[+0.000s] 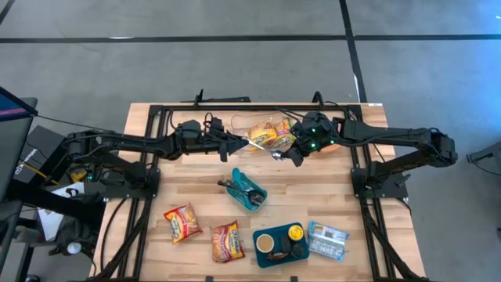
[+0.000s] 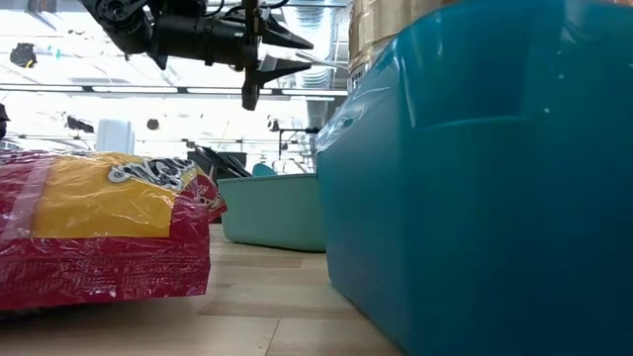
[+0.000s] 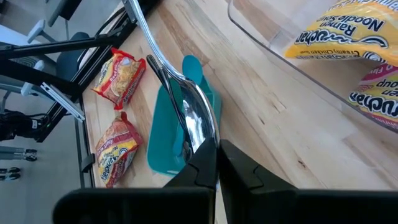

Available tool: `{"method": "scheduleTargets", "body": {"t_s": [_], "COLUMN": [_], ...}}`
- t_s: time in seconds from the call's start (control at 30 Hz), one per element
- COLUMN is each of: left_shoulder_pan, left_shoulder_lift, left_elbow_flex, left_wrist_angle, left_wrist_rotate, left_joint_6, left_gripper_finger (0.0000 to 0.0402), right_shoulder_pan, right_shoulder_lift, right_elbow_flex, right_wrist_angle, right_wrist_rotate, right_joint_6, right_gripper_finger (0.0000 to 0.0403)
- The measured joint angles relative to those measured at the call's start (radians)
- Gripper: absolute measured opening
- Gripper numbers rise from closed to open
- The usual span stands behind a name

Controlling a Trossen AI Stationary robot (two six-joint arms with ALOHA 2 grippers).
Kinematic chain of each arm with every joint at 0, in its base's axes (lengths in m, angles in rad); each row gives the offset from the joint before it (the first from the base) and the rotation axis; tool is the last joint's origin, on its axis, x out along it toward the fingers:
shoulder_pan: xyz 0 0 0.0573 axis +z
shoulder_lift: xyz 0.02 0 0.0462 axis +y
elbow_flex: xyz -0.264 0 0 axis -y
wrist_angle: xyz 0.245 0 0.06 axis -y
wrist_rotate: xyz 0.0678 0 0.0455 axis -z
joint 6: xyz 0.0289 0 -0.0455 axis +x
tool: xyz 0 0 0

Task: Pick & Place Food Item
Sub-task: Put the silver spoon into the green bin

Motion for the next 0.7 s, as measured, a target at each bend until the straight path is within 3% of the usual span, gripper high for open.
{"method": "scheduleTargets", "body": {"t_s": [0.57, 0.7], "left_shoulder_pan": [0.0, 0.0], "left_shoulder_lift": [-0.001, -0.001], "left_elbow_flex": [0.0, 0.0], "left_wrist_angle": [0.0, -0.001], "left_wrist_rotate": [-0.009, -0.008], "left_joint_6": [-0.001, -0.001], "left_gripper_finger": [0.0009, 0.0008], "right_shoulder_pan": [0.0, 0.0], "right_shoulder_lift": [0.0, 0.0], "right_elbow_flex": [0.0, 0.0], "right_wrist_angle": [-0.001, 0.001], "right_wrist_rotate": [0.0, 0.001], "right_joint_6": [0.001, 0.002], "right_gripper_finger": [0.0, 0.0004]}}
